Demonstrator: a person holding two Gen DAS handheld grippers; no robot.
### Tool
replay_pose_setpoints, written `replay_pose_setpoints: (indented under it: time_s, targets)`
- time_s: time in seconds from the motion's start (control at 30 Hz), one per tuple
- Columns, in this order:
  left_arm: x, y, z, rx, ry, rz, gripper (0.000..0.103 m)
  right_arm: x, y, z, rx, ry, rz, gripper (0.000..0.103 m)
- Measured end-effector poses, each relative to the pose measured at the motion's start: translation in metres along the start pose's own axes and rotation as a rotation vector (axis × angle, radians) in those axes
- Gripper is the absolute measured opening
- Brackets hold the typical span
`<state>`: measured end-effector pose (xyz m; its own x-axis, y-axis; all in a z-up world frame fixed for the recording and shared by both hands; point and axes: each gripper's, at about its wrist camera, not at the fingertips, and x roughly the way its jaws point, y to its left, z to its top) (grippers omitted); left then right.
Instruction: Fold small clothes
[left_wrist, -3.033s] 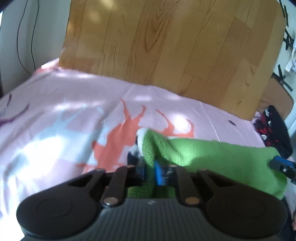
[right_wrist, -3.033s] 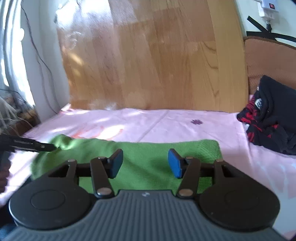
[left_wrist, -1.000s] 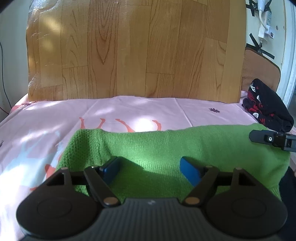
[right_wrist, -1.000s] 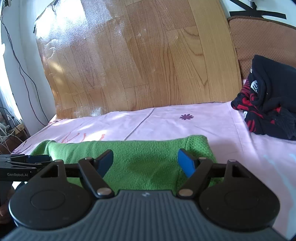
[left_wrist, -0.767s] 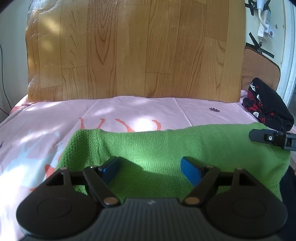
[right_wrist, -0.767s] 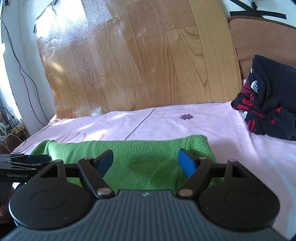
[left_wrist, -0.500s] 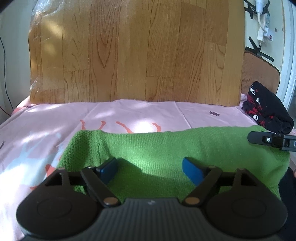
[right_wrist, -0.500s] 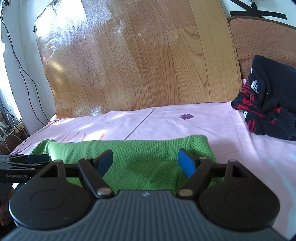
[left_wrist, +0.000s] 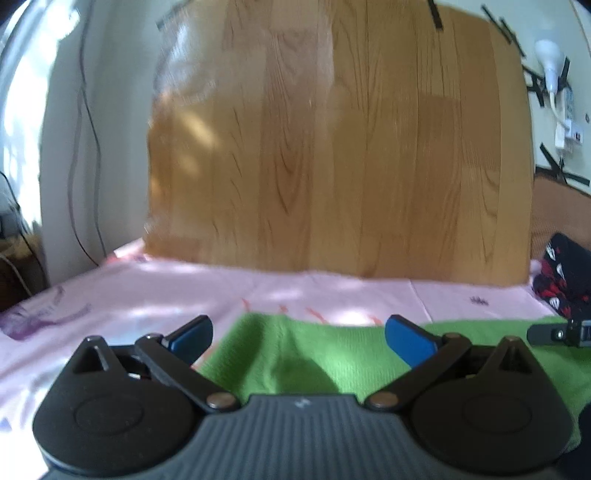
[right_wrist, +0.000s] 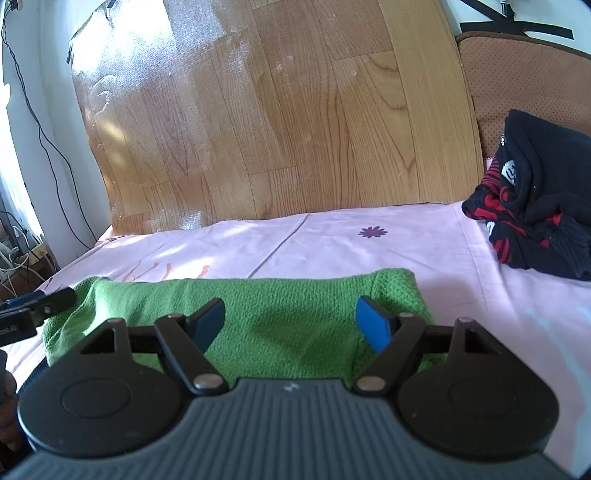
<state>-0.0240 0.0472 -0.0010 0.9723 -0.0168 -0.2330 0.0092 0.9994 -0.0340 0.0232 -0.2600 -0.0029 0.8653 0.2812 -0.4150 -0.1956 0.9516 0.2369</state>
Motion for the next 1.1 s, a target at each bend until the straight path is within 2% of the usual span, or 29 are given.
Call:
replay_pose_setpoints:
  time_s: [0.13, 0.23, 0.33, 0.43, 0.5, 0.63, 0.87, 1.1]
  targets:
    - [-0.022, -0.005, -0.003, 0.027, -0.136, 0.07, 0.103, 0.0, 0.0, 0.0, 0.0, 0.0, 0.0, 0.08]
    - [-0.031, -0.009, -0.005, 0.045, -0.193, 0.107, 0.103, 0.0, 0.0, 0.0, 0.0, 0.0, -0.001, 0.081]
    - [-0.029, -0.011, -0.003, 0.05, -0.163, 0.126, 0.103, 0.0, 0.0, 0.0, 0.0, 0.0, -0.002, 0.081]
    - [-0.021, -0.009, 0.0, 0.029, -0.081, 0.127, 0.103, 0.0, 0.0, 0.0, 0.0, -0.001, -0.002, 0.081]
    - [-0.016, -0.004, 0.001, -0.001, -0.054, 0.132, 0.103, 0.0, 0.0, 0.0, 0.0, -0.001, -0.002, 0.081]
    - [-0.018, 0.002, -0.002, -0.035, -0.06, 0.145, 0.103, 0.0, 0.0, 0.0, -0.001, -0.001, -0.002, 0.081]
    - [-0.024, -0.009, -0.003, 0.025, -0.103, 0.142, 0.103, 0.0, 0.0, 0.0, -0.002, -0.001, -0.002, 0.081]
    - [-0.024, -0.01, -0.003, 0.022, -0.101, 0.152, 0.103, 0.0, 0.0, 0.0, -0.002, -0.001, -0.002, 0.081]
